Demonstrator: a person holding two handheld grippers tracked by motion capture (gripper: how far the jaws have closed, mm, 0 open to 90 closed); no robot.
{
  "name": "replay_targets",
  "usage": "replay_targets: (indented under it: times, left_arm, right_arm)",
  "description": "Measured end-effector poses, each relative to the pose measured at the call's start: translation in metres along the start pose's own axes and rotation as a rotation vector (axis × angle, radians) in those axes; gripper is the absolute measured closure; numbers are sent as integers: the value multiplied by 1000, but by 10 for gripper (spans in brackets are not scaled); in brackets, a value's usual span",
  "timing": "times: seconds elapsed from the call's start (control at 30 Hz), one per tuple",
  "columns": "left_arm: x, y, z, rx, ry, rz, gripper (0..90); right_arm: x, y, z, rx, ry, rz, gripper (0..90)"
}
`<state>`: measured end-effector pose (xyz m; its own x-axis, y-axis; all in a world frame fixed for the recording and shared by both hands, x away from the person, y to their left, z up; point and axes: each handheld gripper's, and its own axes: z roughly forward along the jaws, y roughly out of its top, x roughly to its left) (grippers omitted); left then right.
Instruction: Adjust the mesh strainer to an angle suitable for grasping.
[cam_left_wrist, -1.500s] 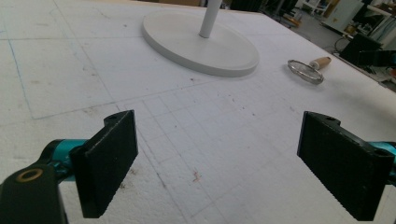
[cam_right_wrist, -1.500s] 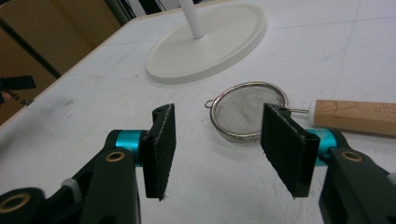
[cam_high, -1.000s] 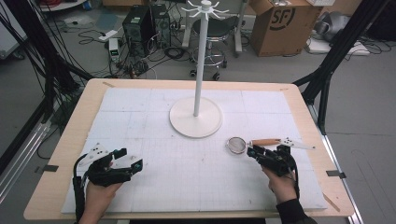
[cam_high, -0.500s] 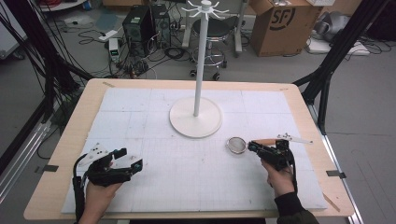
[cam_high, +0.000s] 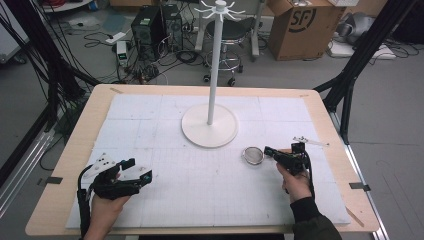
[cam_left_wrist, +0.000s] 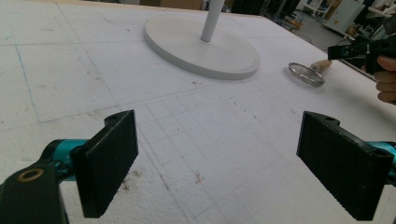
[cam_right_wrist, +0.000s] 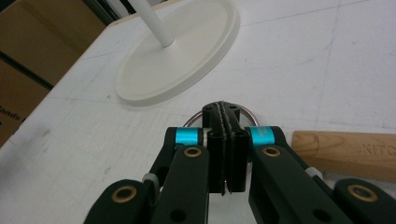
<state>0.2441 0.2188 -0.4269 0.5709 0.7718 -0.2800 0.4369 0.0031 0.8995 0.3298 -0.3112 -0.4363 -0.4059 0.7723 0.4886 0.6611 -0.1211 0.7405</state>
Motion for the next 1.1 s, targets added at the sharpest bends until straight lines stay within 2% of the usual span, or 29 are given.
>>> replay_targets:
  times: [0.13, 0.23, 0.5, 0.67, 0.87, 0.9, 0.93, 1.1]
  left_arm:
    - [1, 1, -1, -6, 4, -3, 132]
    - [1, 1, -1, -8, 6, -5, 133]
    - [2, 1, -1, -8, 7, -3, 134]
    - [3, 2, -2, -14, 10, -7, 135]
    - [3, 2, -2, -13, 9, -6, 136]
    - [3, 2, -1, -10, 8, -3, 136]
    - [3, 2, -1, -11, 7, -5, 136]
    - [3, 2, -2, -15, 6, -7, 137]
  right_arm:
    - [-3, 3, 5, -4, -1, 8, 895]
    - [-8, 4, 9, 5, 5, 36, 895]
    - [-20, 5, 19, 49, -25, 44, 897]
    - [-24, 5, 24, 55, -27, 56, 897]
    - [-24, 5, 27, 59, -54, 35, 897]
    - [-24, 6, 27, 64, -54, 41, 897]
    - [-22, 10, 29, 79, -79, 20, 897]
    - [-18, 17, 34, 102, -87, 12, 897]
